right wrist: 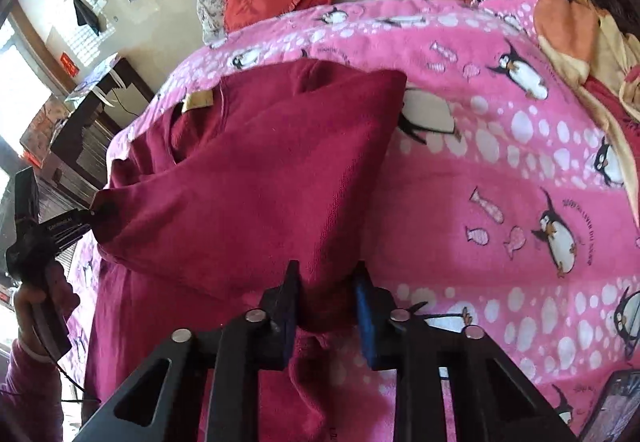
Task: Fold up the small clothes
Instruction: 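Grasp the sweatshirt side edge with the left tool and fold it inward, then grasp the sweatshirt hem with the left tool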
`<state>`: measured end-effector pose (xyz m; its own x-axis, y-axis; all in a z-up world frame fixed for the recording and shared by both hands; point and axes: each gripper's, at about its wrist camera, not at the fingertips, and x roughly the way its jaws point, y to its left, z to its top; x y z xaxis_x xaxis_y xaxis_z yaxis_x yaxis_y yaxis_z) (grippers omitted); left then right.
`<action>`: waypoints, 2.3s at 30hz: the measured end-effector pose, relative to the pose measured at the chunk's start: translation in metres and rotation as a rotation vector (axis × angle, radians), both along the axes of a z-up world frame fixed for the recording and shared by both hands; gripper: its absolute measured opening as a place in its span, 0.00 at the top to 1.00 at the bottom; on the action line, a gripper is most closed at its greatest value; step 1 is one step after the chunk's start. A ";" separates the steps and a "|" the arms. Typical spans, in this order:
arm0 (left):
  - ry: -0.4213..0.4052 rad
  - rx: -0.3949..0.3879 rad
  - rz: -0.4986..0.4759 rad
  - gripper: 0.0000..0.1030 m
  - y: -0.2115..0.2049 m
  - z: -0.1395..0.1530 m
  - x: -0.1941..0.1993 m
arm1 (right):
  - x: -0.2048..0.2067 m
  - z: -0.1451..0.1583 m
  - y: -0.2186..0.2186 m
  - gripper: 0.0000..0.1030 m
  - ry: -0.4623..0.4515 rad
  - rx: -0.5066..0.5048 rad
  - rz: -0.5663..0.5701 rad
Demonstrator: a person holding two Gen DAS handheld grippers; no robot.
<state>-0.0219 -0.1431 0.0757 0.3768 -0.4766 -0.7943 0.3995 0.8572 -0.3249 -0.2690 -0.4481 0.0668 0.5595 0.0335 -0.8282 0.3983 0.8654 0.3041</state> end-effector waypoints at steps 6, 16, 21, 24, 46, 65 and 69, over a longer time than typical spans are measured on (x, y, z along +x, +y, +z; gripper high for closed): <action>0.035 0.074 -0.014 0.89 -0.008 -0.021 0.002 | -0.023 -0.012 -0.022 0.90 0.041 0.019 -0.124; -0.052 0.092 0.017 0.55 0.008 -0.003 -0.009 | 0.016 0.035 0.009 0.89 -0.081 -0.065 -0.019; -0.077 0.155 0.008 0.52 -0.002 -0.010 -0.010 | 0.061 0.015 0.002 0.89 -0.024 -0.109 -0.042; -0.080 0.178 0.000 0.52 -0.007 -0.016 -0.008 | 0.078 0.002 -0.012 0.89 0.014 -0.126 -0.070; -0.084 0.220 -0.022 0.40 0.001 -0.007 -0.032 | 0.011 -0.005 0.005 0.52 0.087 -0.056 -0.127; -0.027 0.200 -0.079 0.29 0.087 0.011 -0.126 | -0.113 0.019 0.080 0.45 0.149 0.106 0.071; 0.049 0.184 -0.069 0.29 0.118 0.003 -0.145 | -0.141 0.004 0.093 0.38 0.182 0.149 0.082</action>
